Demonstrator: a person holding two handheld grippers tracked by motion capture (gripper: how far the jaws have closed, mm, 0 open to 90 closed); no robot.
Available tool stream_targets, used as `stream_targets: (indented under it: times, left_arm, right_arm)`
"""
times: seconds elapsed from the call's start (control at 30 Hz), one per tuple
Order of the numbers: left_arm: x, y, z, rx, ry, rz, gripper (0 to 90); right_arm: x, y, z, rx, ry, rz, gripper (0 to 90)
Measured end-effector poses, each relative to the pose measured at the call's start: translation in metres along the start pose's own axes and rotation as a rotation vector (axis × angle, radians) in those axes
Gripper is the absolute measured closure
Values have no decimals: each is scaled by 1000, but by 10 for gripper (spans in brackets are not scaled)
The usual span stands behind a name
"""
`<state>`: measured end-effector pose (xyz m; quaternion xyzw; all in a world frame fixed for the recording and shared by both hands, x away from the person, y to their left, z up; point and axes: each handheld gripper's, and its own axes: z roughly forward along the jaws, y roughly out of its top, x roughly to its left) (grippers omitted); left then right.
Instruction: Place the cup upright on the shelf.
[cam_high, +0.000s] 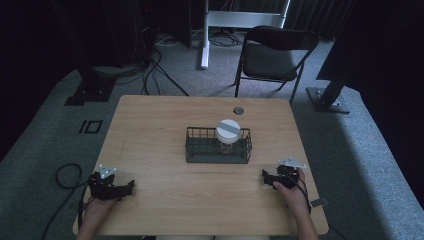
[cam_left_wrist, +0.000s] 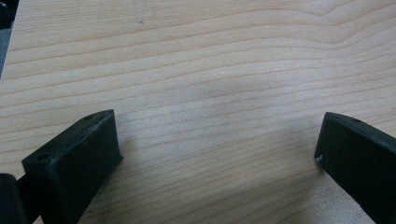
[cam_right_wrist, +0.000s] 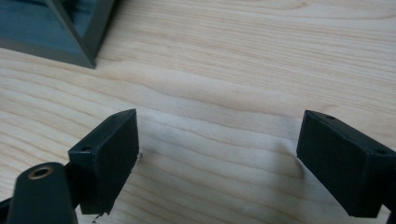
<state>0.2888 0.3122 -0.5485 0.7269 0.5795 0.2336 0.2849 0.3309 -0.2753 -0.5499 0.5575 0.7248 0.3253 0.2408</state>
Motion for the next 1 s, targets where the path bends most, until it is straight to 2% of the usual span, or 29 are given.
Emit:
stream_targets:
  times: [0.1,0.4,1.0]
  left_arm:
    - [0,0,0,0,0,0,1]
    - [0,0,0,0,0,0,1]
    - [0,0,0,0,0,0,1]
  right_arm:
    - [-2,-2,0,19,-13,2,122]
    - [-4,-3,-1,21,-29,31,120]
    - [-4,-4,-1,22,-34,28,118]
